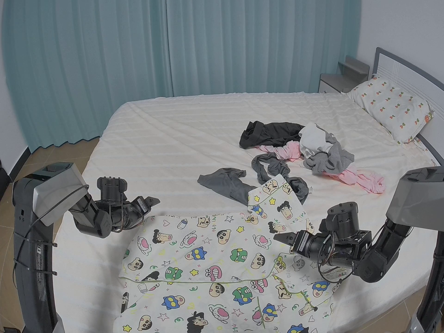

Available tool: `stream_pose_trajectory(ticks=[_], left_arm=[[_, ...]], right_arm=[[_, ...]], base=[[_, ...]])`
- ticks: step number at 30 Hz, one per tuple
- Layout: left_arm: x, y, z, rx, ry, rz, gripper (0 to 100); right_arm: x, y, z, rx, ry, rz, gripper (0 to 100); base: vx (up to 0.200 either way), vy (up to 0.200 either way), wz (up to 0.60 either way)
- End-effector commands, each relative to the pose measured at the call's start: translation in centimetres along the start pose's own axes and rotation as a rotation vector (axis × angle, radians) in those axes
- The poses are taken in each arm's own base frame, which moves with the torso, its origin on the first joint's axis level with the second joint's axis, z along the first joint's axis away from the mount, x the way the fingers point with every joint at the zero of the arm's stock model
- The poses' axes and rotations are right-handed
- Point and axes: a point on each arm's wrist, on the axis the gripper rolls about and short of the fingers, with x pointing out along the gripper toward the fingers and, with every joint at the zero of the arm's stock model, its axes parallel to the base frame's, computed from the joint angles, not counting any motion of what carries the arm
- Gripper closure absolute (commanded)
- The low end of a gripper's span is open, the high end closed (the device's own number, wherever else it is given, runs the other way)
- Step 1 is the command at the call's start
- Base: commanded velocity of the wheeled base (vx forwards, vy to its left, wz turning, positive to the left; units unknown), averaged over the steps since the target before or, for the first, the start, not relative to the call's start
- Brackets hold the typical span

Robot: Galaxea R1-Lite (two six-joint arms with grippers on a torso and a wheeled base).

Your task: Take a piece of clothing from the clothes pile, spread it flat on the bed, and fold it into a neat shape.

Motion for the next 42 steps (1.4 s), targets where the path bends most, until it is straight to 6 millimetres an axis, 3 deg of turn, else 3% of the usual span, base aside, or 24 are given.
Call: stream_pose_trajectory(ticks=[1, 12, 18, 27, 38, 39, 42], left_arm=[[0.7, 0.4, -0.2, -0.004, 0.021, 0.017, 100], [0.6, 0.5, 0.1, 0.014, 0.095, 0.092, 100], [-0.2, -0.4, 1.3, 0.03, 0.033, 0.093, 100], [-0.4, -0.8, 2.2, 0.189, -0.092, 0.184, 100], [-0.4, -0.3, 1.0, 0.169, 0.04, 0.14, 100], [-0.3, -0.4, 0.9, 0.163, 0.051, 0.137, 0], [-0.3, -0.4, 0.6, 0.145, 0.084, 0.122, 0]], right_arm=[[0.0, 0.0, -0.1, -0.001, 0.004, 0.0, 0], [0.0, 0.0, -0.1, -0.001, 0.004, 0.0, 0], [0.0, 0.0, -0.1, 0.0, 0.003, 0.0, 0], [0.0, 0.0, -0.1, -0.001, 0.004, 0.0, 0], [0.1, 0.0, -0.2, -0.003, 0.006, -0.002, 0], [0.1, 0.0, -0.2, -0.003, 0.006, -0.002, 0], [0.1, -0.1, -0.2, -0.003, 0.007, -0.003, 0]], base=[[0.0, 0.0, 0.0], [0.0, 0.0, 0.0], [0.0, 0.0, 0.0], [0.0, 0.0, 0.0], [0.0, 0.0, 0.0], [0.0, 0.0, 0.0], [0.0, 0.0, 0.0]])
